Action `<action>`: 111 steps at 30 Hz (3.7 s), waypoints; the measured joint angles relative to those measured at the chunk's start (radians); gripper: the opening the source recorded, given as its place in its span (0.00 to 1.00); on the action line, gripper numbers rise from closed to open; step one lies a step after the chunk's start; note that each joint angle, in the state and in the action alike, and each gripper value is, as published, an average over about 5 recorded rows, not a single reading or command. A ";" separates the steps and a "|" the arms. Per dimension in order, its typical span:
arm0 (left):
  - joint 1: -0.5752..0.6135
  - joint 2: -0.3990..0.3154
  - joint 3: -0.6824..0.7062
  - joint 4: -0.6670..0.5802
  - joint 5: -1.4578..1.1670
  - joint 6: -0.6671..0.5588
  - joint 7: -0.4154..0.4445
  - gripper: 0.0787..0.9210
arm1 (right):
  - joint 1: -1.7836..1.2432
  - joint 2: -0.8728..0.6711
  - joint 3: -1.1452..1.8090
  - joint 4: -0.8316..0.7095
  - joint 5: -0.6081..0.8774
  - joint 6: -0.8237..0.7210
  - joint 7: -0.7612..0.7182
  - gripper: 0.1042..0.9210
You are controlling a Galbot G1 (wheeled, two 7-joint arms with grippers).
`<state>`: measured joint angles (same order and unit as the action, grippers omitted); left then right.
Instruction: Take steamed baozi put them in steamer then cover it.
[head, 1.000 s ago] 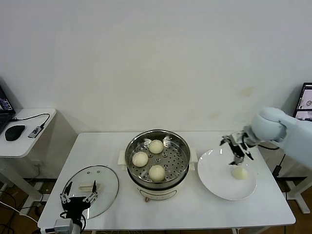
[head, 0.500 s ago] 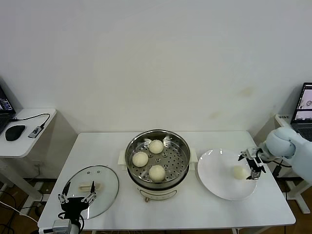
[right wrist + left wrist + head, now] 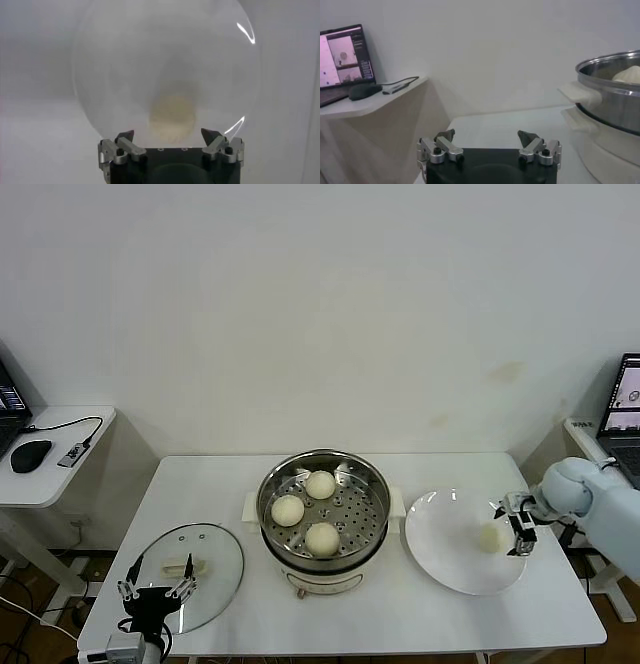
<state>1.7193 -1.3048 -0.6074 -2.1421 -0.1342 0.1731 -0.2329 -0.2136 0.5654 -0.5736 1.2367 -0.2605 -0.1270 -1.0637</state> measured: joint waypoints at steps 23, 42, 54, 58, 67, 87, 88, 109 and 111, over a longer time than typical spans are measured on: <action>0.003 -0.005 -0.002 -0.002 -0.001 0.002 -0.003 0.88 | -0.024 0.058 0.031 -0.053 -0.036 -0.029 0.019 0.60; -0.014 -0.009 0.024 -0.012 0.000 0.023 -0.001 0.88 | 0.386 -0.056 -0.278 0.204 0.231 -0.159 0.021 0.58; -0.027 -0.012 0.046 -0.002 0.002 0.026 -0.002 0.88 | 0.781 0.060 -0.587 0.407 0.576 -0.385 0.141 0.59; -0.021 -0.009 0.040 -0.009 -0.003 0.026 -0.003 0.88 | 0.818 0.130 -0.634 0.428 0.663 -0.451 0.189 0.60; -0.018 -0.006 0.020 -0.020 -0.017 0.027 -0.003 0.88 | 0.820 0.264 -0.688 0.425 0.771 -0.535 0.272 0.60; -0.017 -0.007 0.007 -0.022 -0.025 0.028 -0.002 0.88 | 0.661 0.387 -0.692 0.327 0.725 -0.587 0.312 0.60; -0.016 -0.007 0.006 -0.022 -0.025 0.028 -0.002 0.88 | 0.656 0.389 -0.690 0.325 0.723 -0.588 0.313 0.60; -0.017 -0.010 0.000 -0.016 -0.025 0.021 -0.003 0.88 | 0.639 0.253 -0.558 0.438 0.764 -0.551 0.389 0.88; -0.017 -0.010 0.000 -0.011 -0.023 0.019 -0.003 0.88 | 0.606 0.215 -0.519 0.463 0.780 -0.521 0.442 0.88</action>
<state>1.7019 -1.3146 -0.6074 -2.1529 -0.1575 0.1917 -0.2358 0.3924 0.7801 -1.0923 1.6996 0.5198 -0.6477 -0.6218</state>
